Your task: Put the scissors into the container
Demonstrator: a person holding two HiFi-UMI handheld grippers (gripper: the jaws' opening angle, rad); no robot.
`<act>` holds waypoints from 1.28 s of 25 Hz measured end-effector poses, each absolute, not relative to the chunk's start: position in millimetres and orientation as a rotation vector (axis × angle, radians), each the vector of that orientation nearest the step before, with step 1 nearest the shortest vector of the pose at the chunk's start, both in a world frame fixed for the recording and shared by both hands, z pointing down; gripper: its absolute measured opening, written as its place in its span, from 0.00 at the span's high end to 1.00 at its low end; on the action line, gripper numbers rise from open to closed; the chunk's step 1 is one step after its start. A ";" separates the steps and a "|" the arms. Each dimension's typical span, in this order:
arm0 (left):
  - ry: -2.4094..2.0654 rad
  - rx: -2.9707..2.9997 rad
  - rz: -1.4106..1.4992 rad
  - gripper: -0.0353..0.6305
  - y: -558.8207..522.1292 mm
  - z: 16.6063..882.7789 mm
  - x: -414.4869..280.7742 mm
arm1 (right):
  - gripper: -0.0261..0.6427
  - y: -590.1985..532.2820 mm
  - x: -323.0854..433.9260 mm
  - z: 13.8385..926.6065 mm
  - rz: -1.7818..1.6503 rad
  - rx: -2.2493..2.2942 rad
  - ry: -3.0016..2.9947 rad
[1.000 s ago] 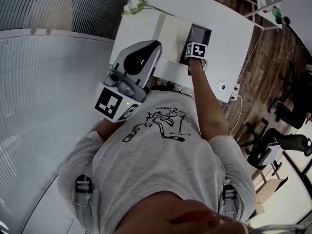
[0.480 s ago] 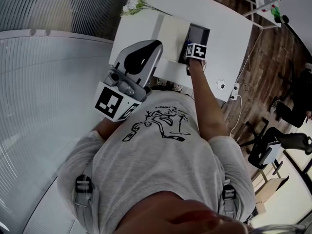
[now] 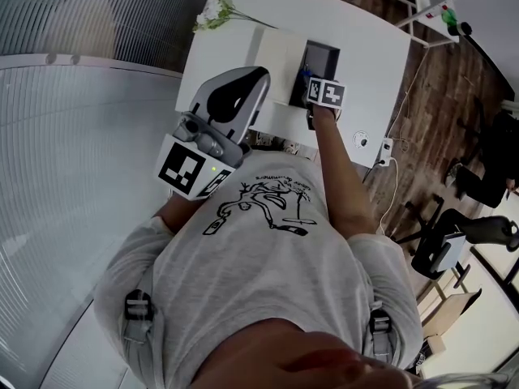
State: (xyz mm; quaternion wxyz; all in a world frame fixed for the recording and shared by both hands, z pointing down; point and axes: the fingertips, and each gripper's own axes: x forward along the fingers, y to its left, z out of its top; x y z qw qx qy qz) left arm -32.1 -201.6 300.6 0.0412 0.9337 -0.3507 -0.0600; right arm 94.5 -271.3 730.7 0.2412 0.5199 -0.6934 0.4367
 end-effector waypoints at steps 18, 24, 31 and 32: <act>-1.046 2.879 -0.195 0.91 -206.3 299.4 -12.4 | 0.84 -281.5 100.7 520.5 0.598 1.512 -2.366; -1.031 2.884 -0.197 0.91 -209.1 296.9 -7.5 | 0.85 -267.3 101.5 465.4 0.430 1.507 -2.442; -1.026 2.889 -0.209 0.91 -211.6 293.7 -6.8 | 0.87 -244.8 98.9 412.2 0.284 1.502 -2.509; -1.023 2.888 -0.210 0.91 -211.7 294.0 -6.5 | 0.87 -241.5 98.0 406.0 0.269 1.498 -2.520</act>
